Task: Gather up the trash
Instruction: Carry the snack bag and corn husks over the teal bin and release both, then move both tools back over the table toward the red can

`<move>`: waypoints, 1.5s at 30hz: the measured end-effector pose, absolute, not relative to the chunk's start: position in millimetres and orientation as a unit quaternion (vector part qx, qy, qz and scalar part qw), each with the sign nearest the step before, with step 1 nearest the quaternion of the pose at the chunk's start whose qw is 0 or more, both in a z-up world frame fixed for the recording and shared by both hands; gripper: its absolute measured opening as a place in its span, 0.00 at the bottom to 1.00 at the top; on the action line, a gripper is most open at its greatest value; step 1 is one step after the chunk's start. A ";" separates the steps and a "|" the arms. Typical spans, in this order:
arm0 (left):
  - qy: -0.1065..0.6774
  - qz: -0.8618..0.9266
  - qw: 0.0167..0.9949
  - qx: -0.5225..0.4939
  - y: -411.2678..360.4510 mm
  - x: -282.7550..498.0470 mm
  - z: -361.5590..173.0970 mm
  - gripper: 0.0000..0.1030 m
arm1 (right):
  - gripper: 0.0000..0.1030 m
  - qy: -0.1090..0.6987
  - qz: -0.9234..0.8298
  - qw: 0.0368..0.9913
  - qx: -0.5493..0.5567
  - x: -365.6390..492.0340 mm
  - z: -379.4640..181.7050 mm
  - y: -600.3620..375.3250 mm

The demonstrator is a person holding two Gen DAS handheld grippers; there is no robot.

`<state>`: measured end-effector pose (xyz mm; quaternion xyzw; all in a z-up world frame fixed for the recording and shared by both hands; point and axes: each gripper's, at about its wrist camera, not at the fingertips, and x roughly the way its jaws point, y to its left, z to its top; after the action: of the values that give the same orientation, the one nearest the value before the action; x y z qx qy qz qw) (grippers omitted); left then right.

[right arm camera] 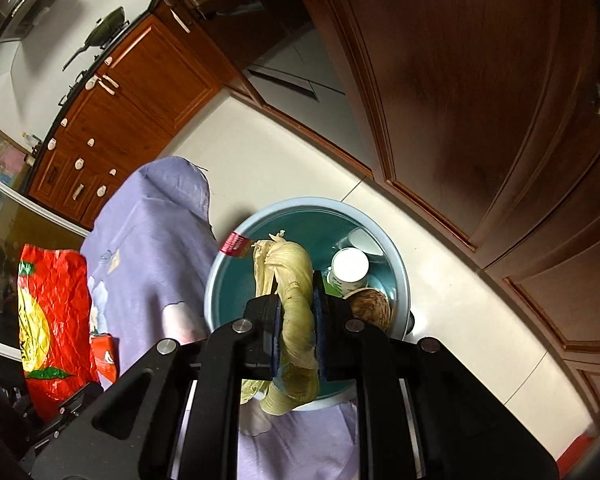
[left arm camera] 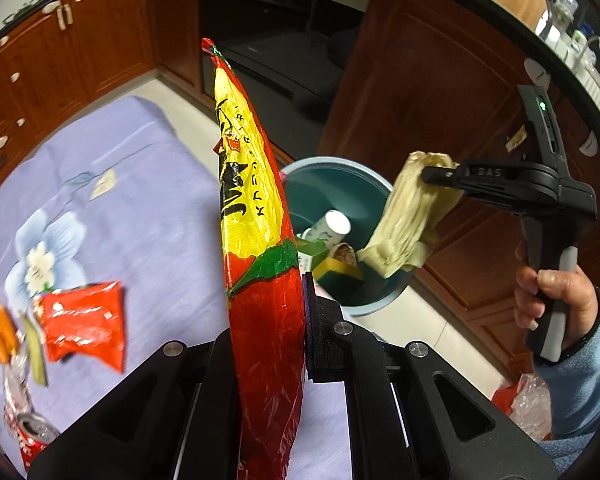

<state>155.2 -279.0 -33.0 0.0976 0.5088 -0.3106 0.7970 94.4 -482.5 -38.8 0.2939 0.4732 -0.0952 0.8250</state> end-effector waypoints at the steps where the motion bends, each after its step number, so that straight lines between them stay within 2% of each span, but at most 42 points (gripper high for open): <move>1: 0.511 -0.312 0.795 0.100 -284.3 155.0 -34.7 0.07 | 0.16 0.476 -0.092 0.824 0.293 96.9 -41.6 -483.8; 3: 0.516 -0.316 0.789 0.104 -296.5 158.4 -39.3 0.07 | 0.28 0.482 -0.083 0.821 0.294 100.3 -46.5 -485.0; 4: 0.519 -0.318 0.786 0.107 -301.8 159.4 -42.4 0.07 | 0.40 0.482 -0.078 0.820 0.298 101.2 -48.6 -485.9; 5: 0.522 -0.320 0.783 0.108 -306.6 160.7 -44.6 0.07 | 0.46 0.482 -0.076 0.820 0.300 102.1 -49.5 -486.3; 8: 0.527 -0.324 0.777 0.116 -319.5 163.0 -49.9 0.07 | 0.53 0.479 -0.076 0.820 0.303 101.7 -51.5 -489.9; 9: 0.528 -0.326 0.776 0.119 -324.5 163.6 -52.0 0.07 | 0.59 0.479 -0.077 0.819 0.305 100.9 -51.9 -492.0; 16: 0.537 -0.337 0.763 0.129 -348.2 167.3 -63.4 0.07 | 0.71 0.477 -0.086 0.814 0.321 93.8 -53.5 -507.3; 22: 0.542 -0.348 0.754 0.131 -360.8 171.3 -69.4 0.08 | 0.75 0.481 -0.099 0.805 0.333 87.7 -57.0 -518.6; 24: 0.546 -0.350 0.751 0.127 -362.0 172.6 -71.7 0.15 | 0.75 0.483 -0.102 0.802 0.335 86.1 -57.2 -520.4; 26: 0.545 -0.348 0.753 0.121 -360.7 173.8 -72.7 0.47 | 0.75 0.485 -0.103 0.801 0.336 86.3 -57.2 -520.3; 28: 0.540 -0.341 0.761 0.117 -357.5 175.2 -71.5 0.63 | 0.77 0.488 -0.103 0.799 0.337 86.7 -56.7 -520.0; 35: 0.537 -0.323 0.773 0.101 -342.8 180.9 -68.7 0.79 | 0.78 0.495 -0.104 0.794 0.337 88.6 -57.6 -512.4; 38: 0.537 -0.320 0.775 0.096 -334.8 179.2 -67.0 0.84 | 0.78 0.501 -0.106 0.789 0.340 89.5 -59.5 -509.2; 40: 0.537 -0.317 0.776 0.091 -331.8 176.7 -65.4 0.86 | 0.85 0.508 -0.106 0.785 0.340 92.0 -60.1 -506.3; 45: 0.535 -0.307 0.783 0.080 -314.1 174.7 -60.2 0.88 | 0.86 0.519 -0.104 0.780 0.333 93.4 -59.3 -493.3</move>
<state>174.7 -314.1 -60.2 0.0799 0.5351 -0.3072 0.7829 93.4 -493.3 -59.3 0.3335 0.5191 -0.1044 0.7800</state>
